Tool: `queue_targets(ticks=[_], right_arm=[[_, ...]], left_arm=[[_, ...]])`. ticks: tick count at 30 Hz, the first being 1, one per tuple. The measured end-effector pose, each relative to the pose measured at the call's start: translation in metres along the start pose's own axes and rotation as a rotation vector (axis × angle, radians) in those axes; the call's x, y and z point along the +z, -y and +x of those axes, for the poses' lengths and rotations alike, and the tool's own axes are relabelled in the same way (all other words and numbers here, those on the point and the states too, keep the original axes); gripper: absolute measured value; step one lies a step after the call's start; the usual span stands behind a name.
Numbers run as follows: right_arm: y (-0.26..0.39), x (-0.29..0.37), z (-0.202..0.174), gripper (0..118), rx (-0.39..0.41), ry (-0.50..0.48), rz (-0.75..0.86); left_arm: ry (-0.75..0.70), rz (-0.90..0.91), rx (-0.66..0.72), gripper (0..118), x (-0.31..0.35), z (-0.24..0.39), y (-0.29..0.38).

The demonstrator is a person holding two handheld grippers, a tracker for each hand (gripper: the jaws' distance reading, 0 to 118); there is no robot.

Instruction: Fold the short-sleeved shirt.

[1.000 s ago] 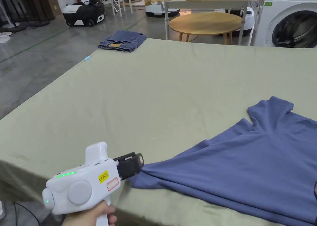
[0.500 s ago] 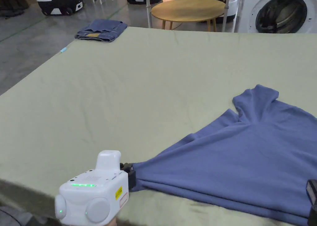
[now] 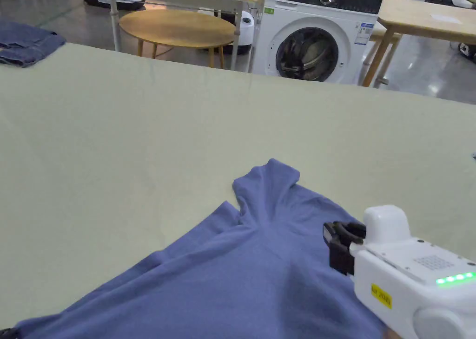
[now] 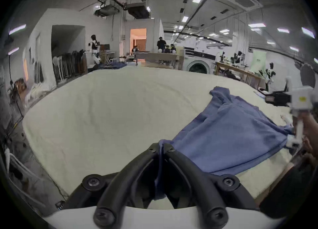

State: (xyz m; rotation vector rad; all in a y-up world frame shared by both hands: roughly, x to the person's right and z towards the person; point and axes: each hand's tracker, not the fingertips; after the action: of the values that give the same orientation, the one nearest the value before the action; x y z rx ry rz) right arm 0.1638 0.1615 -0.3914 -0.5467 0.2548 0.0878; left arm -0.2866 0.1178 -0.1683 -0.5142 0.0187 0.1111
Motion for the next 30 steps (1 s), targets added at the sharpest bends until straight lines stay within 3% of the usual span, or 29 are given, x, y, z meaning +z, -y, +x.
queue_targets(ticks=[2,7,10,12,14,15,16,21,26,30], right_arm=[[-0.023,-0.051,0.021,96,-0.003,-0.043,-0.071],[-0.033,-0.158,0.041,96,0.061,-0.03,-0.269],[-0.018,-0.19,0.041,102,0.038,-0.02,-0.335],[-0.019,-0.19,0.042,97,0.044,-0.034,-0.303],[-0.022,-0.178,0.043,58,0.025,-0.057,-0.31],[-0.02,-0.171,0.042,24,0.023,-0.094,-0.311],[-0.02,-0.164,0.039,2,0.042,-0.094,-0.301],[-0.01,-0.131,0.015,2,0.153,-0.034,-0.286],[-0.036,-0.042,0.021,2,0.076,0.004,-0.067],[-0.083,0.062,0.041,2,0.114,0.048,0.096]], left_arm=[[0.009,-0.019,0.016,0,-0.004,-0.001,-0.001],[0.0,-0.057,0.04,0,-0.015,-0.013,0.006],[0.005,-0.063,0.066,0,-0.015,-0.018,0.001],[0.011,-0.069,0.061,0,-0.017,-0.02,-0.001],[0.016,-0.071,0.043,0,-0.018,-0.019,-0.001],[0.019,-0.072,0.044,0,-0.019,-0.019,0.0],[0.026,-0.075,0.05,0,-0.019,-0.02,0.0],[0.052,-0.059,0.065,0,-0.01,-0.018,-0.006],[0.073,-0.01,0.005,0,0.006,-0.022,-0.045],[0.129,0.122,-0.019,0,0.021,-0.019,-0.11]])
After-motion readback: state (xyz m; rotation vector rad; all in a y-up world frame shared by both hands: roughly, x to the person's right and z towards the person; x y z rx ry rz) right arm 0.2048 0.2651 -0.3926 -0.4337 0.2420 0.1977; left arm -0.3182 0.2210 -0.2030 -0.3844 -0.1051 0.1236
